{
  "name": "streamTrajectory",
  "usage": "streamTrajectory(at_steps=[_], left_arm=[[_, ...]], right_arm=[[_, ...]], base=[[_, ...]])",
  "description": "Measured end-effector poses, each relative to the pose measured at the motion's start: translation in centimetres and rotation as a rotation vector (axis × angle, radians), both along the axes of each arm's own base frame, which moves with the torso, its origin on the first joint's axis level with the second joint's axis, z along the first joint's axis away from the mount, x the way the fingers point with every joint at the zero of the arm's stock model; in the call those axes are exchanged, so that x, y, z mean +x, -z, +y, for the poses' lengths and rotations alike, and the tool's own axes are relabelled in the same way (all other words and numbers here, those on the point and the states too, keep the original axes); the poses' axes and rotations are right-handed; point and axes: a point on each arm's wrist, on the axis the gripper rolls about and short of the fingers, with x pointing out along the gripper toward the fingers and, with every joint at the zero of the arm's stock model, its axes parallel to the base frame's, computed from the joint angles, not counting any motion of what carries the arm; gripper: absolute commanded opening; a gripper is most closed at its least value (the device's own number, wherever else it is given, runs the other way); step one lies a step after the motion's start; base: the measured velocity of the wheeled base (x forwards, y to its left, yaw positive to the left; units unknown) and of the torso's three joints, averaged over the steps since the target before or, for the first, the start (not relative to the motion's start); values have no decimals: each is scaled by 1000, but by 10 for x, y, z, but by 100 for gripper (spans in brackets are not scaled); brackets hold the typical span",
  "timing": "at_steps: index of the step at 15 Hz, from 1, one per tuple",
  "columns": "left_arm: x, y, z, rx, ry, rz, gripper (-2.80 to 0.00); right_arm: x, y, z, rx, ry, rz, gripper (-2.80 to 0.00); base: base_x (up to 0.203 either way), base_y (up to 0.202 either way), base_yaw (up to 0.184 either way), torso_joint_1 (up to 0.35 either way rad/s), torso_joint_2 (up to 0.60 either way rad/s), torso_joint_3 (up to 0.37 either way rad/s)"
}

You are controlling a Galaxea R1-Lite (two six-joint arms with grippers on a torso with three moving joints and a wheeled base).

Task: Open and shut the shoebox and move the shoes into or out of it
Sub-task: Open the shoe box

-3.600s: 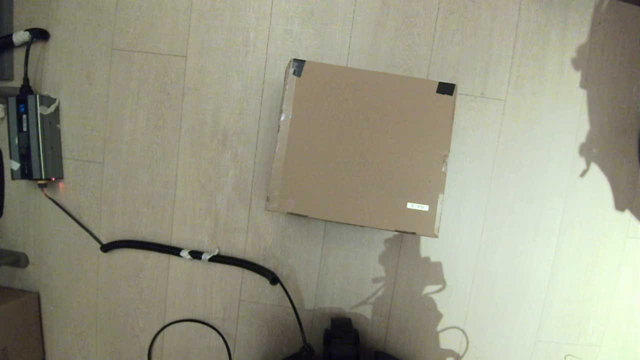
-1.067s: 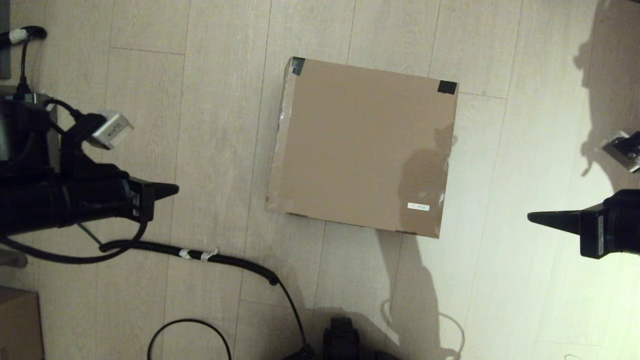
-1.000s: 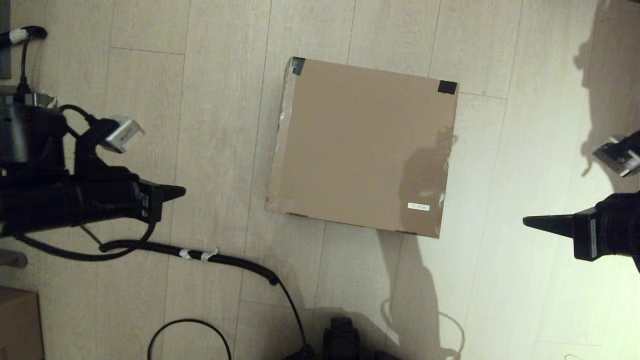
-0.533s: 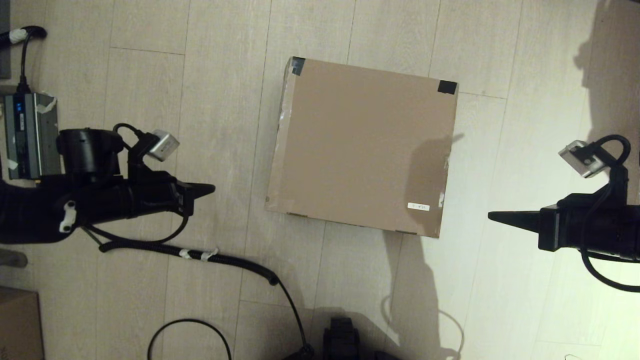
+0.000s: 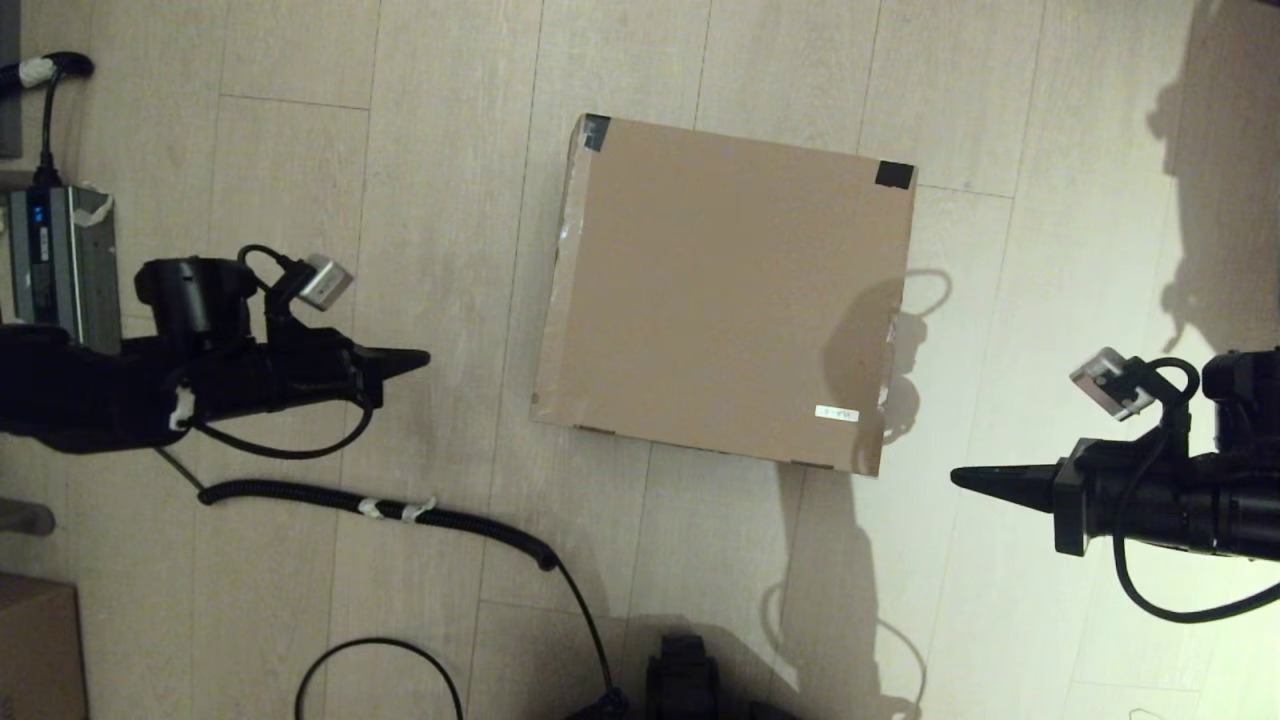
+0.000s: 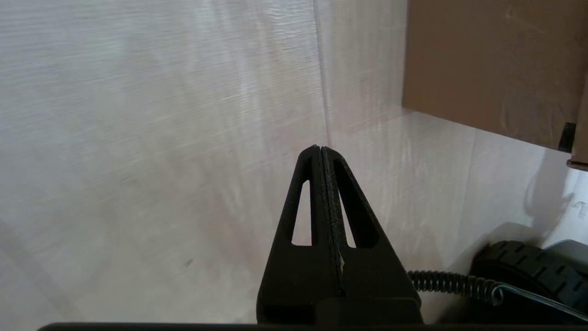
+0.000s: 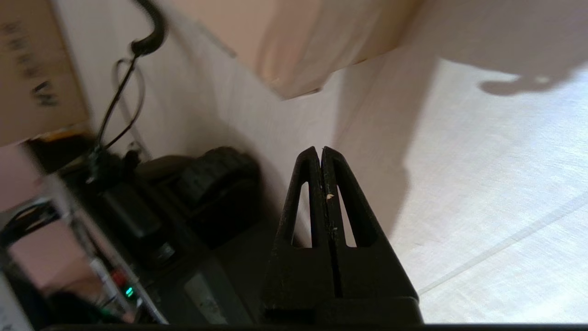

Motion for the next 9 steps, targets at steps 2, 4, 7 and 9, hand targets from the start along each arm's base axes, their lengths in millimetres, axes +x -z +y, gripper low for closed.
streamTrajectory(at_steps=[2, 4, 7, 9], left_arm=[[9, 1, -13, -17, 31, 4, -280], [17, -5, -27, -44, 58, -10, -280], [30, -10, -48, -61, 100, -42, -280], [34, -8, -56, -66, 119, -39, -280]], right_arm=[[7, 10, -2, -2, -7, 28, -280], [13, 18, -2, -18, -23, 37, -280], [25, 29, -2, -44, -43, 21, -280], [36, 36, -1, -46, -49, -2, -280]], base=[[0, 0, 0, 0, 0, 0], [0, 0, 0, 0, 0, 0], [0, 0, 0, 0, 0, 0], [0, 0, 0, 0, 0, 0]])
